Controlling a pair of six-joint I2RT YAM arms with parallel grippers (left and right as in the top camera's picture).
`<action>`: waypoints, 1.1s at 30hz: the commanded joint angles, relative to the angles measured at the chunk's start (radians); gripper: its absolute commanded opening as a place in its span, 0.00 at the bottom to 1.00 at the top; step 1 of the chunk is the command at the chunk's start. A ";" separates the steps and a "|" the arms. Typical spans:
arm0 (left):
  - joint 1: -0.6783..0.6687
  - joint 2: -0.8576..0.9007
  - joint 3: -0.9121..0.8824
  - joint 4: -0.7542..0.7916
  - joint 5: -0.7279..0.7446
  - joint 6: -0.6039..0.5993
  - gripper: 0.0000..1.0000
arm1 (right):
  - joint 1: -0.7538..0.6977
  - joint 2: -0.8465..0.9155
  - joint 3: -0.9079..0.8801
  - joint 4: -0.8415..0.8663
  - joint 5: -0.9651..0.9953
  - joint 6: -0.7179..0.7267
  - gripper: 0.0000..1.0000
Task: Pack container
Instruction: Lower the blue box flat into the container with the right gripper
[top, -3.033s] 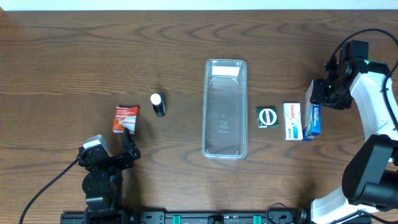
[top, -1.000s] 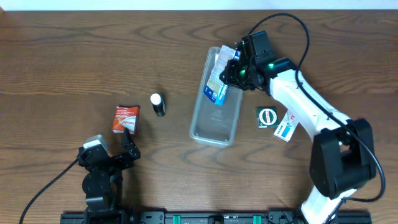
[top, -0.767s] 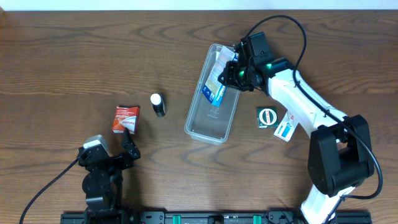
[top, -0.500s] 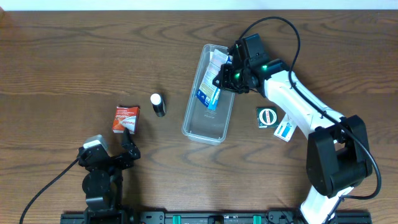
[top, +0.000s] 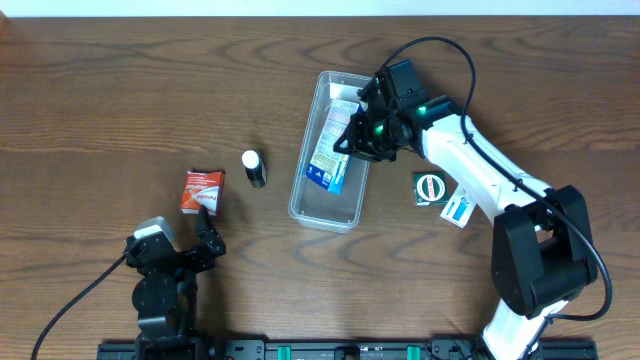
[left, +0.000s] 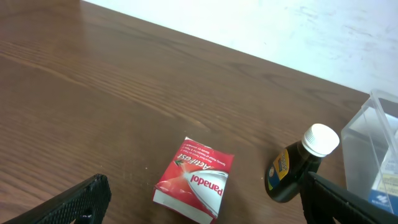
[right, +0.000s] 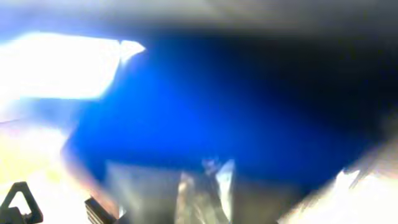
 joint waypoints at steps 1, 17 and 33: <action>0.002 -0.006 -0.023 -0.009 0.010 0.002 0.98 | 0.012 -0.008 -0.003 0.019 0.000 -0.029 0.27; 0.002 -0.006 -0.023 -0.009 0.010 0.002 0.98 | 0.013 -0.011 -0.003 0.141 -0.004 -0.134 0.15; 0.002 -0.006 -0.023 -0.009 0.010 0.002 0.98 | 0.154 -0.008 -0.003 0.233 0.184 -0.194 0.01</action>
